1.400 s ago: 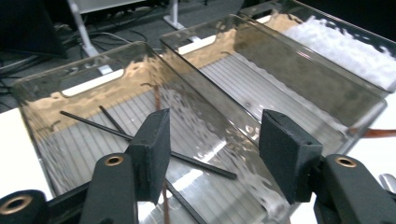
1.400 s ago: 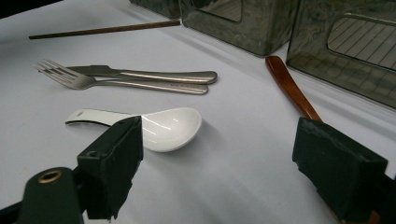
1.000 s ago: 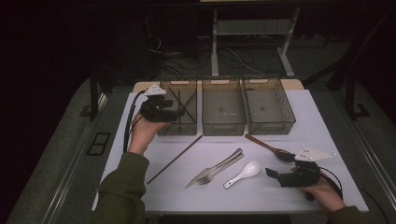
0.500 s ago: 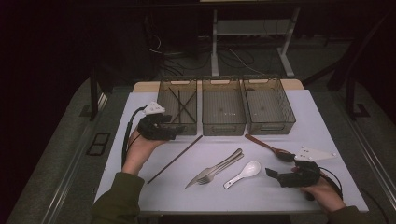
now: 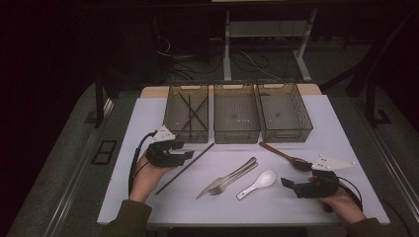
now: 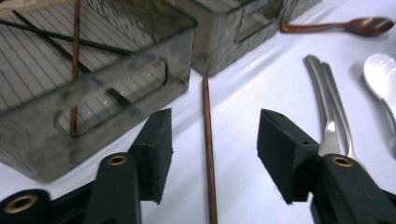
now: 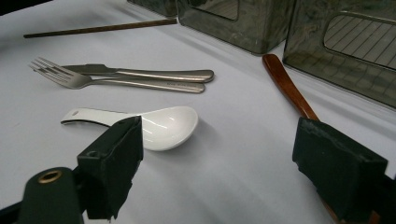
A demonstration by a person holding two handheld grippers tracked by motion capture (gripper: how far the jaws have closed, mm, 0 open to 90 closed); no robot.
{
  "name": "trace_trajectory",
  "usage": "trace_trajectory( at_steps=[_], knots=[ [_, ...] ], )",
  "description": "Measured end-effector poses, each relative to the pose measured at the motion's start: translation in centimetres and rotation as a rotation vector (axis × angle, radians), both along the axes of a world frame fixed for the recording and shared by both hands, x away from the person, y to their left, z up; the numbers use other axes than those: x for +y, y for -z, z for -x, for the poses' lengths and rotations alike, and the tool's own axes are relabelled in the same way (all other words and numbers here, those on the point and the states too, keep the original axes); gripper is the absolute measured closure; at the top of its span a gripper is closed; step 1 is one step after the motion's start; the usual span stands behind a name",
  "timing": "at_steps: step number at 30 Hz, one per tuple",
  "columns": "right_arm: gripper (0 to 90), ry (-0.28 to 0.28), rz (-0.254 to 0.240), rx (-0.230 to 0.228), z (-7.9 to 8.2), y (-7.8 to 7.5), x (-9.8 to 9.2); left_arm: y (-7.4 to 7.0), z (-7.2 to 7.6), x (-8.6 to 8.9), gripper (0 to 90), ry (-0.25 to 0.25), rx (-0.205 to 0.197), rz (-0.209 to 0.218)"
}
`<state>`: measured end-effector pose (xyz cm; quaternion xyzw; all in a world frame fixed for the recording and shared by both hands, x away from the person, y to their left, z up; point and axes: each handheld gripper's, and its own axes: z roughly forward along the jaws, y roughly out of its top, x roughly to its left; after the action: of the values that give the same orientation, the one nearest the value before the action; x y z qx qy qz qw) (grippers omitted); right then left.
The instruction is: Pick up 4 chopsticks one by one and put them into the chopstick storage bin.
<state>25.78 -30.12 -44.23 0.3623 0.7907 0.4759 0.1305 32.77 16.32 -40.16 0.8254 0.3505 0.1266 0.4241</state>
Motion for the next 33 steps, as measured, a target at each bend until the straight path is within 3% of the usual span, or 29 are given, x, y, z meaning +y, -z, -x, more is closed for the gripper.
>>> trace_trajectory(
  at_steps=[3,11,13,27,33],
  knots=[
    [16.0,0.001,-0.001,0.000,0.0,0.0,0.0,0.6,0.3,0.1,50.4,0.003,0.002,-0.022],
    [16.0,0.000,0.000,0.000,0.0,0.0,0.0,2.1,1.1,0.5,65.3,-0.017,0.014,-0.007],
    [16.0,-0.001,-0.001,0.000,0.0,0.0,0.0,2.4,1.3,0.6,67.7,-0.019,0.024,-0.019],
    [16.0,-0.004,0.003,-0.002,0.0,0.0,0.0,4.1,1.3,0.3,77.8,-0.011,0.092,-0.101],
    [16.0,-0.005,0.004,-0.003,0.0,0.0,0.0,4.4,1.2,0.3,80.2,-0.014,0.112,-0.096]
  ],
)
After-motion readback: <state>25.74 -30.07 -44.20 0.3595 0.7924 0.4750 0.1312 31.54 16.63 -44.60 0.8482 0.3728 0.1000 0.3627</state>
